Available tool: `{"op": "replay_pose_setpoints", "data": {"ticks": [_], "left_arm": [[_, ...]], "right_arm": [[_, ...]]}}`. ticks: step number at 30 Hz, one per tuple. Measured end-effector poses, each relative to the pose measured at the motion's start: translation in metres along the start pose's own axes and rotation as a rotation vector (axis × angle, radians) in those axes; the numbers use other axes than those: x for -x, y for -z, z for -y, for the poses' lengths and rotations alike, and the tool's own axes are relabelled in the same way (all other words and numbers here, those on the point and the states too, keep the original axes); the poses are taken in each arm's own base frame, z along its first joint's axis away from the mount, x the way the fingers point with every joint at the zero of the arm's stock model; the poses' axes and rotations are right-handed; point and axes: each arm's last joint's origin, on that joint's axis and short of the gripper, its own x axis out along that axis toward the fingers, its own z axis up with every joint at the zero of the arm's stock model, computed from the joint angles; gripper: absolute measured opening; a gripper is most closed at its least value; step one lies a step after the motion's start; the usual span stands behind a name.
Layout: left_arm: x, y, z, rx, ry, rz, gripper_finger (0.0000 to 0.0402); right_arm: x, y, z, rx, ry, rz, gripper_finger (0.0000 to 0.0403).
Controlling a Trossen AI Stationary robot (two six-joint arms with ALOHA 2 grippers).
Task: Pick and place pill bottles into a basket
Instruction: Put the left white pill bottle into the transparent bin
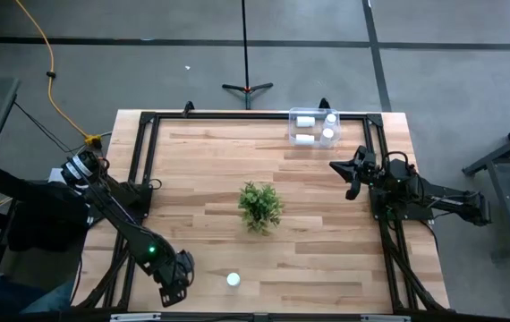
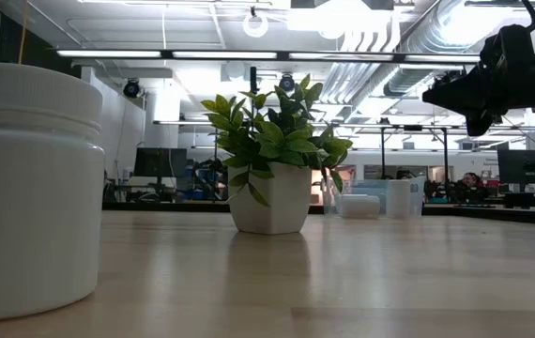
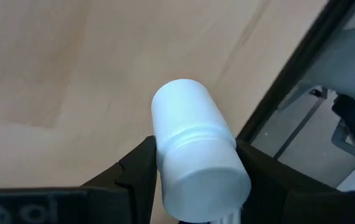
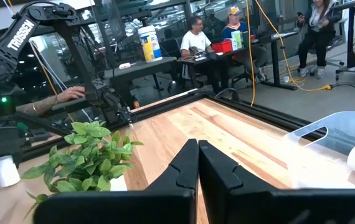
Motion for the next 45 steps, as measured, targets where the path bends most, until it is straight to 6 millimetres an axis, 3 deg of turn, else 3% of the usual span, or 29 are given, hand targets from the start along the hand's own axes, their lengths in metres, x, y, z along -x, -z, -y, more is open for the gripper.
{"op": "replay_pose_setpoints", "data": {"ticks": [21,29,45], "left_arm": [[0.019,-0.013,0.019,0.044,0.035,0.212,0.0212],[0.041,-0.042,0.009,0.034,0.054,0.308,0.0211],[0.103,-0.079,-0.027,-0.100,0.005,0.535,0.0211]], "right_arm": [[0.000,0.000,0.000,-0.010,0.000,0.000,0.0003],[0.000,0.000,0.000,-0.016,0.000,0.000,0.0003],[0.000,0.000,0.000,-0.012,0.000,0.000,0.0002]]}}
